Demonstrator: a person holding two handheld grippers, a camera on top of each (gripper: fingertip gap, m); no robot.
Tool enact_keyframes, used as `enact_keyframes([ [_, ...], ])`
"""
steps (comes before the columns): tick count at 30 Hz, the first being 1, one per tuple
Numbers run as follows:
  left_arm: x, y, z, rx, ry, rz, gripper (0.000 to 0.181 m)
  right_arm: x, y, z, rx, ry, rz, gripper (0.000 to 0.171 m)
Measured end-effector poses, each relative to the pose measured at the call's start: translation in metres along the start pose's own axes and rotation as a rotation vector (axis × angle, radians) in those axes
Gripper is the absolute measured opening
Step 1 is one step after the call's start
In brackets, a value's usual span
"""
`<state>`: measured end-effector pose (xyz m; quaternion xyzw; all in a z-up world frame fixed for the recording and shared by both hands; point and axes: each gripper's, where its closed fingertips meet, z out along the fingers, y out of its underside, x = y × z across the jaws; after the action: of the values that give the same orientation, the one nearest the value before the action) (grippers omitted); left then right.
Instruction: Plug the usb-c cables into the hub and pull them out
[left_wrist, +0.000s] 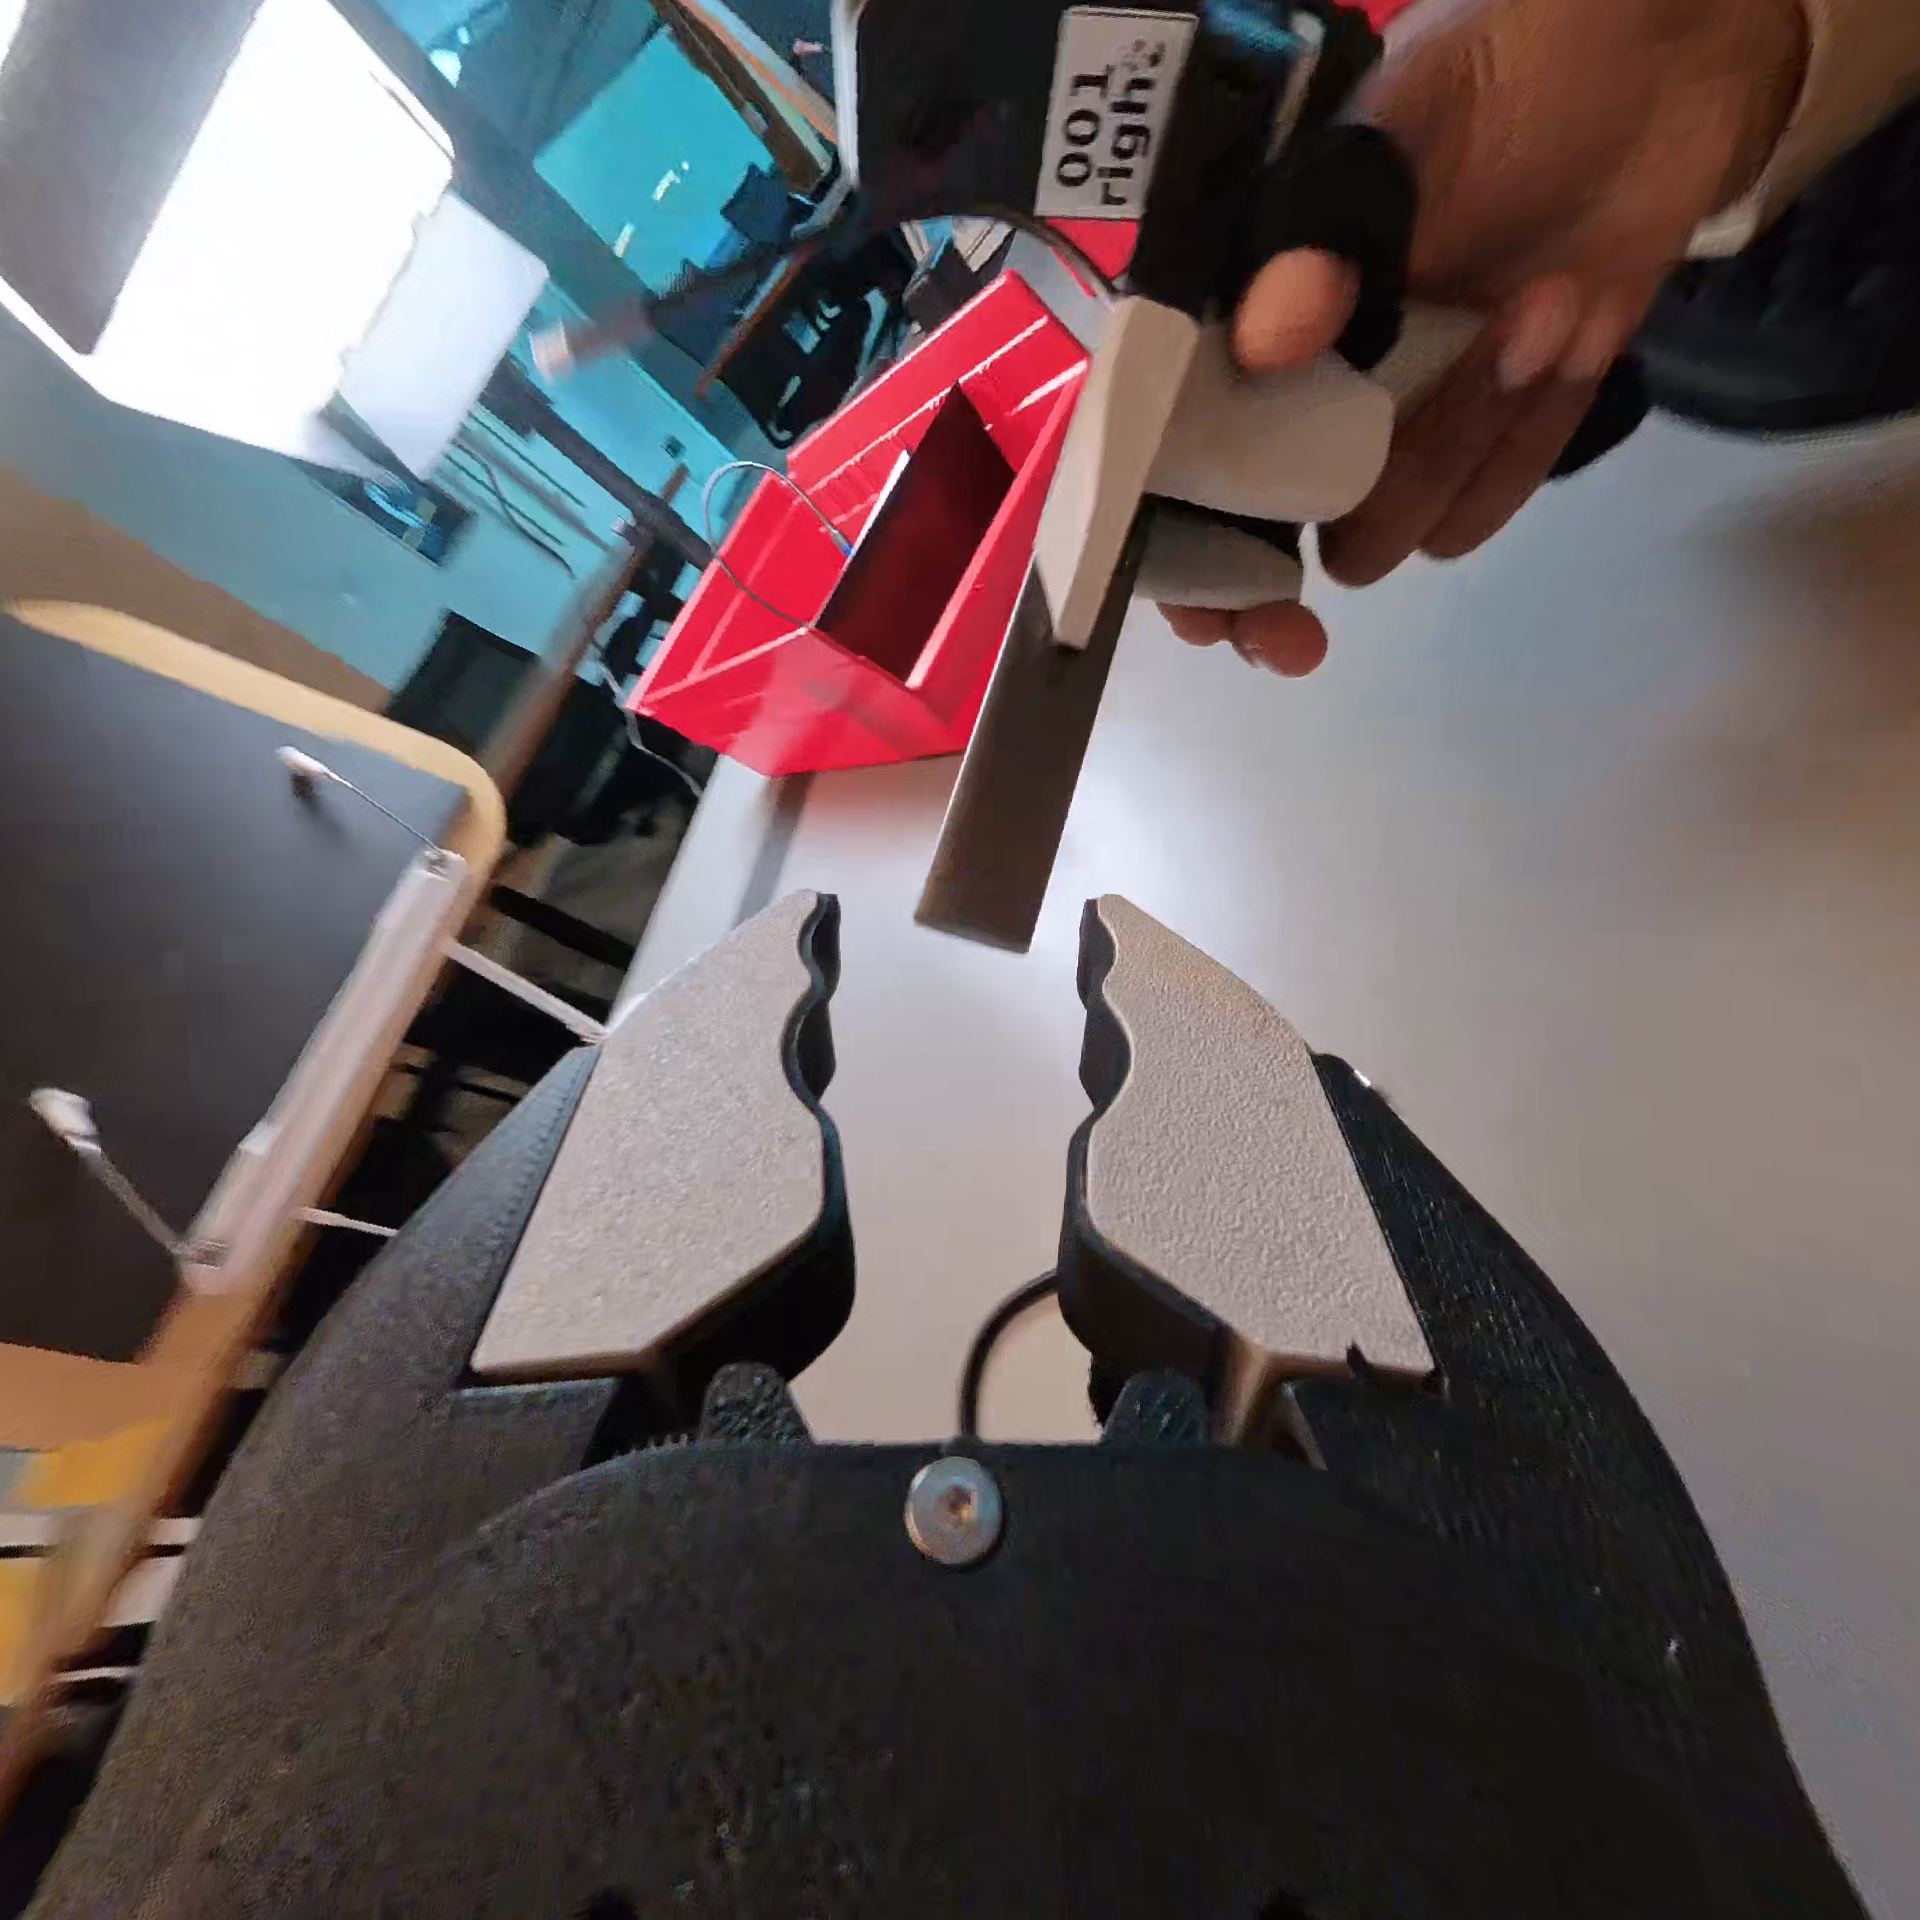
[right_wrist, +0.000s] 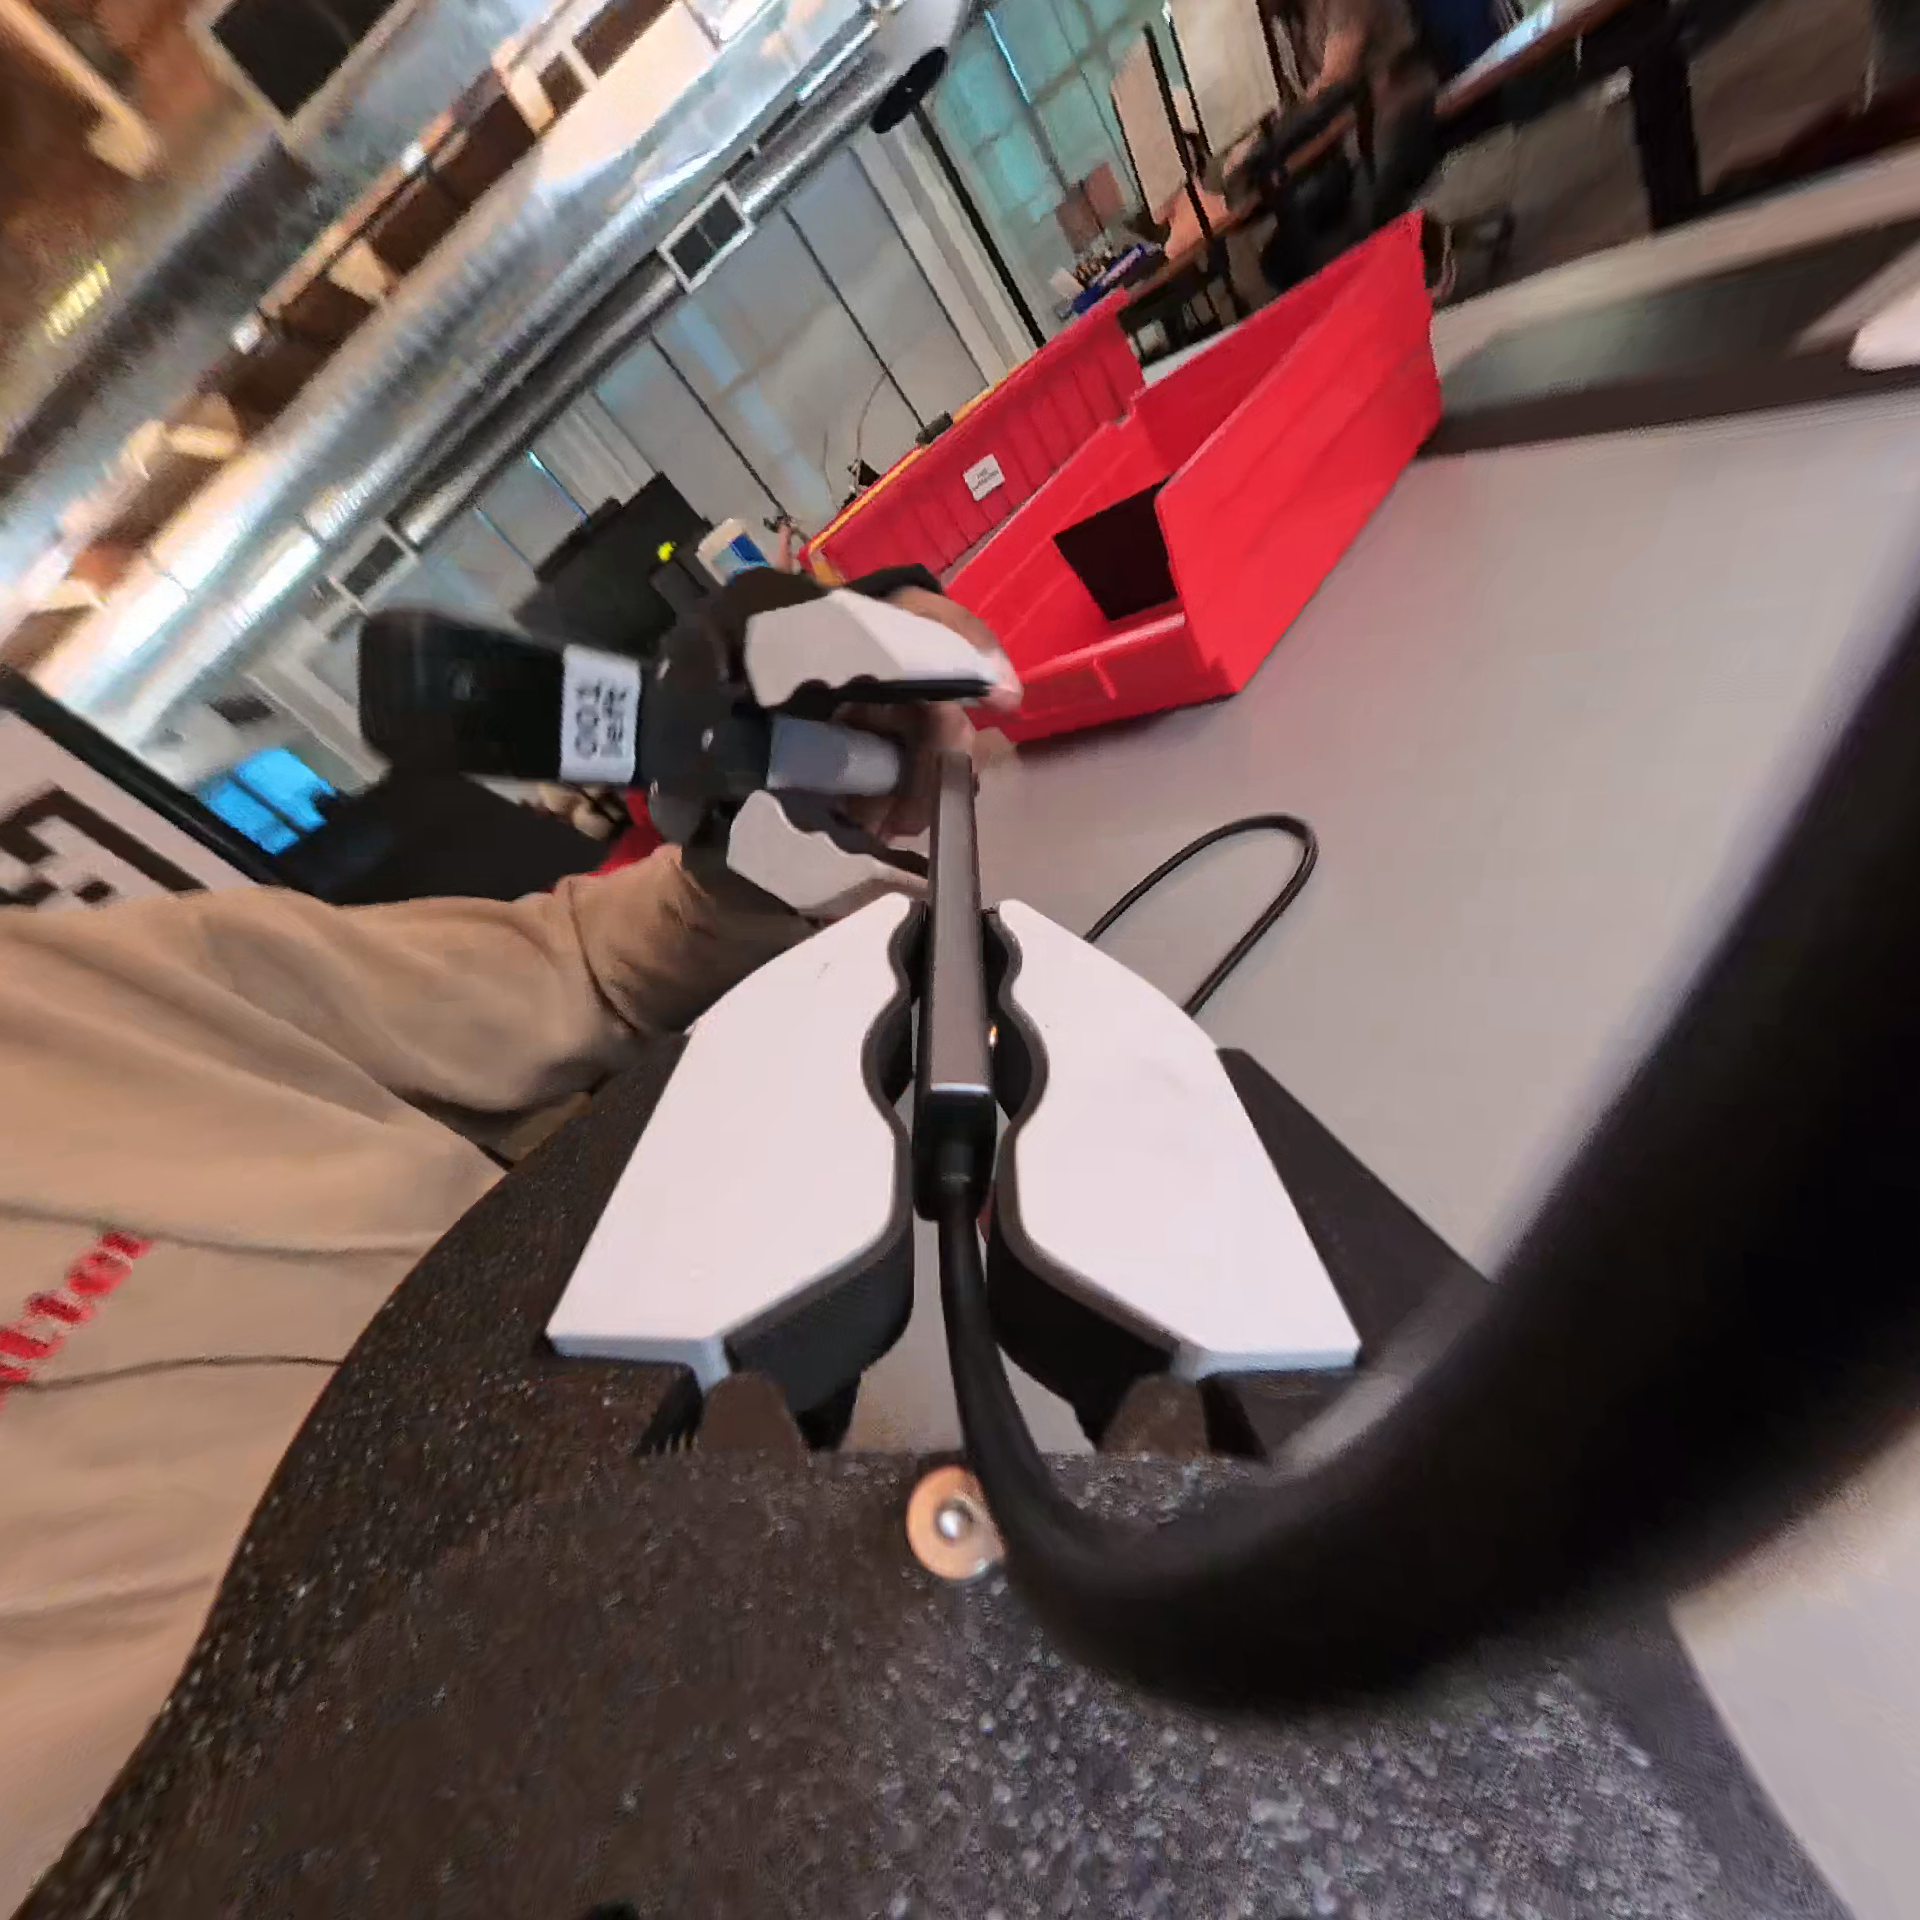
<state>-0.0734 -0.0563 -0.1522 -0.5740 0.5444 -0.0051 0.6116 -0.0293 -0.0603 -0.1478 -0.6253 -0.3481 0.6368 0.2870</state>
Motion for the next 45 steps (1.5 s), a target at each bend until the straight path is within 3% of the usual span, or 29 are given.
enact_keyframes([
  [8,0.01,0.015,0.009,-0.097,-0.182,0.534,0.019,0.014,0.016,0.012,0.018,0.002,0.33,0.009],
  [12,0.007,0.006,0.003,-0.072,-0.182,0.55,0.018,0.009,0.01,0.013,0.064,-0.029,0.304,0.01],
  [14,0.005,-0.004,-0.003,-0.025,-0.162,0.455,0.011,-0.001,-0.003,0.009,0.099,-0.073,0.203,0.025],
  [17,0.001,-0.023,-0.014,0.1,-0.065,0.156,0.01,-0.025,-0.02,0.002,0.132,-0.117,-0.065,0.04],
  [22,0.001,-0.039,-0.023,0.269,0.192,-0.376,0.01,-0.036,-0.019,-0.001,0.081,-0.002,-0.532,0.04],
  [26,-0.014,-0.037,-0.031,0.361,0.281,-0.669,0.01,-0.036,0.008,-0.007,-0.148,-0.027,-0.572,0.033],
  [29,-0.026,-0.033,-0.036,0.425,0.315,-0.807,0.01,-0.044,-0.011,-0.021,-0.069,0.021,-0.711,0.026],
  [34,-0.033,-0.023,-0.037,0.45,0.344,-0.875,0.01,-0.043,-0.04,-0.04,0.042,0.074,-0.7,0.022],
  [38,-0.042,0.0,-0.043,0.378,0.31,-0.833,0.01,-0.064,-0.077,-0.08,0.182,0.062,-0.733,0.018],
  [40,-0.037,0.004,-0.044,0.367,0.333,-0.789,0.01,-0.053,-0.097,-0.096,0.228,0.204,-0.795,0.033],
  [42,-0.024,-0.007,-0.045,0.407,0.414,-0.775,0.01,-0.024,-0.092,-0.092,0.092,0.374,-0.916,0.054],
  [43,-0.016,-0.013,-0.044,0.418,0.457,-0.762,0.01,-0.015,-0.08,-0.082,0.011,0.367,-0.932,0.06],
  [45,0.0,-0.02,-0.038,0.397,0.509,-0.716,0.01,-0.023,-0.043,-0.051,-0.097,0.164,-0.859,0.058],
])
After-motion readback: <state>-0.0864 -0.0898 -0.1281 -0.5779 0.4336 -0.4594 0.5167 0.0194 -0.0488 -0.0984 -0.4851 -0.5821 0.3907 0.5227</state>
